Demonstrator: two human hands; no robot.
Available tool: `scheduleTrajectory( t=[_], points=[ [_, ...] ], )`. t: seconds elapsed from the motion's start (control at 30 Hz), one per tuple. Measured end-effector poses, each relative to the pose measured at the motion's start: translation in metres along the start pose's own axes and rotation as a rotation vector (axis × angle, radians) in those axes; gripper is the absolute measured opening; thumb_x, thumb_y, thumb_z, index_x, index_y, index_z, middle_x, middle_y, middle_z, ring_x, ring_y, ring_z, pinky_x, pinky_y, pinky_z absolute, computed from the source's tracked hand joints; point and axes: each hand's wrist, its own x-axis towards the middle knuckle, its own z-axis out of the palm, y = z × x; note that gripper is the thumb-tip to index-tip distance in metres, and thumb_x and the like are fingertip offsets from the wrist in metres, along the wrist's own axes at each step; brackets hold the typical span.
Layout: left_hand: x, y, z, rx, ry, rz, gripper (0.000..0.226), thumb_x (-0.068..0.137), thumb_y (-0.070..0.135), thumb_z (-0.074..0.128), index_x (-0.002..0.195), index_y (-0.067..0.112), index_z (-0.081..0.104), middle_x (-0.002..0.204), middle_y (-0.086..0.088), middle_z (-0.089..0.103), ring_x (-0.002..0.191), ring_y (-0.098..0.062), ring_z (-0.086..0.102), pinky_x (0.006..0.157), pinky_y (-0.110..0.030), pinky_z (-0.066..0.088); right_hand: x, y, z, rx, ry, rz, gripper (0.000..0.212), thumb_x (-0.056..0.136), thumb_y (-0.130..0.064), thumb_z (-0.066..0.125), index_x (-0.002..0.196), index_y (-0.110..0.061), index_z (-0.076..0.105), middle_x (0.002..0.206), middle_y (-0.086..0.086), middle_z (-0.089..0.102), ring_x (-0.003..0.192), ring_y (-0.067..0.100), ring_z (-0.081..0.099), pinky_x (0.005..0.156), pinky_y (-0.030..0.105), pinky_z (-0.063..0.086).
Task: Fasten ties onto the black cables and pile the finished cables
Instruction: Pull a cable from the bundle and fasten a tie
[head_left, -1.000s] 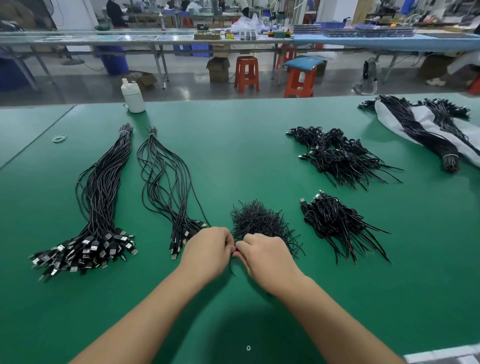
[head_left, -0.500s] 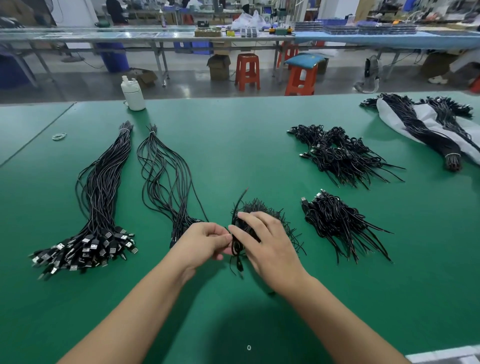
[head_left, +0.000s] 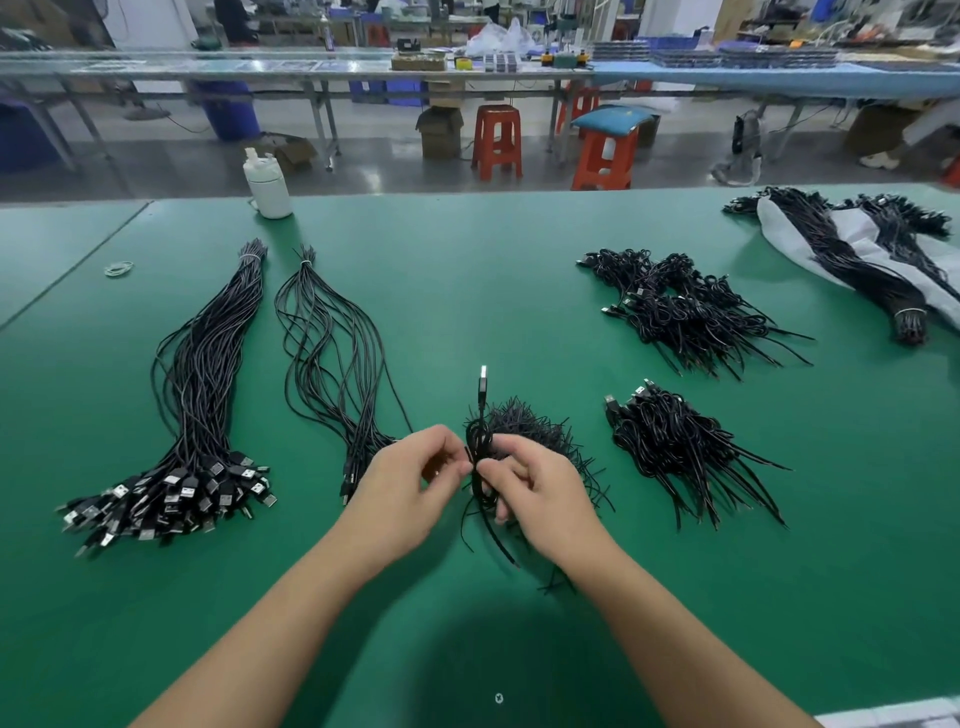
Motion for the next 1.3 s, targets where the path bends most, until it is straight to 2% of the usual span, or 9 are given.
scheduleTrajectory(
  t=[0.13,0.3,0.43,0.53,0.73,0.83,1.03,1.17,1.3],
  points=[
    [-0.003,0.004,0.004,0.053,0.089,0.113,0.012,0.092,0.012,0.065,0.088,0.022,0.06,0.08,0.014,0.059,0.076,-0.006,0.055,0.071,-0.017,0.042,0.0,-0.003,0.003,0.233,-0.029,0.084,0.02,0.099,-0.015,0.058,0.115,-0.026,0.052,0.051,-0.005,0.055,0.049,0.016,0.054,0.059,0.027,0.048],
    [-0.003,0.005,0.002,0.217,0.075,0.307,0.003,0.091,0.008,0.064,0.093,0.011,0.064,0.087,0.004,0.06,0.081,-0.013,0.054,0.075,-0.025,0.043,-0.002,-0.006,0.001,0.411,-0.094,0.085,0.01,0.103,-0.01,0.049,0.109,-0.007,0.057,0.058,0.006,0.059,0.053,0.019,0.058,0.053,0.029,0.052],
    [-0.003,0.004,0.002,0.092,0.107,0.159,0.009,0.09,0.009,0.066,0.088,0.018,0.063,0.078,0.01,0.061,0.073,-0.007,0.055,0.069,-0.019,0.044,-0.001,-0.006,-0.003,0.543,-0.148,0.106,0.022,0.103,0.0,0.044,0.114,0.002,0.064,0.078,0.012,0.068,0.067,0.02,0.063,0.07,0.03,0.059],
    [0.0,0.001,0.002,-0.075,0.099,-0.01,0.019,0.088,0.01,0.069,0.081,0.025,0.062,0.071,0.013,0.061,0.066,-0.004,0.054,0.063,-0.009,0.039,0.001,-0.005,-0.004,0.506,-0.197,0.071,0.029,0.093,0.011,0.057,0.113,-0.007,0.068,0.084,0.01,0.072,0.073,0.017,0.067,0.074,0.027,0.058],
    [0.002,0.001,0.004,-0.164,0.002,-0.076,0.017,0.089,0.017,0.069,0.079,0.028,0.061,0.068,0.018,0.059,0.061,-0.001,0.05,0.061,-0.012,0.039,0.006,-0.002,-0.008,0.228,-0.056,0.0,0.013,0.09,-0.012,0.071,0.096,-0.021,0.079,0.086,0.009,0.068,0.052,0.017,0.049,0.055,0.031,0.042],
    [0.001,0.005,0.004,-0.046,0.007,0.041,0.018,0.09,0.016,0.067,0.08,0.027,0.056,0.07,0.014,0.059,0.066,-0.005,0.052,0.062,-0.012,0.039,0.008,0.0,-0.007,0.222,-0.05,0.056,0.014,0.092,-0.019,0.07,0.104,-0.012,0.072,0.063,0.001,0.058,0.049,0.015,0.045,0.051,0.031,0.038],
    [-0.003,0.009,0.008,0.315,0.002,0.318,0.005,0.093,0.01,0.062,0.092,0.012,0.058,0.085,0.002,0.056,0.077,-0.016,0.051,0.073,-0.024,0.038,0.006,0.0,-0.009,0.15,-0.01,0.07,0.021,0.092,-0.025,0.069,0.104,-0.023,0.052,0.055,-0.008,0.06,0.044,0.017,0.048,0.047,0.023,0.039],
    [-0.005,0.01,0.01,0.184,0.013,0.268,0.009,0.092,0.009,0.062,0.09,0.016,0.056,0.084,0.007,0.056,0.077,-0.01,0.052,0.073,-0.025,0.043,0.004,-0.003,-0.008,0.212,-0.01,0.035,0.004,0.098,-0.015,0.061,0.098,-0.019,0.061,0.062,0.011,0.059,0.052,0.019,0.052,0.054,0.032,0.048],
    [-0.004,0.011,0.01,0.025,0.084,0.103,0.019,0.092,0.012,0.062,0.084,0.026,0.053,0.073,0.013,0.057,0.072,-0.004,0.053,0.064,-0.01,0.039,0.002,-0.009,-0.008,0.267,-0.108,0.025,0.022,0.1,0.0,0.051,0.113,-0.011,0.067,0.093,0.027,0.068,0.077,0.022,0.067,0.076,0.03,0.058]
  ],
)
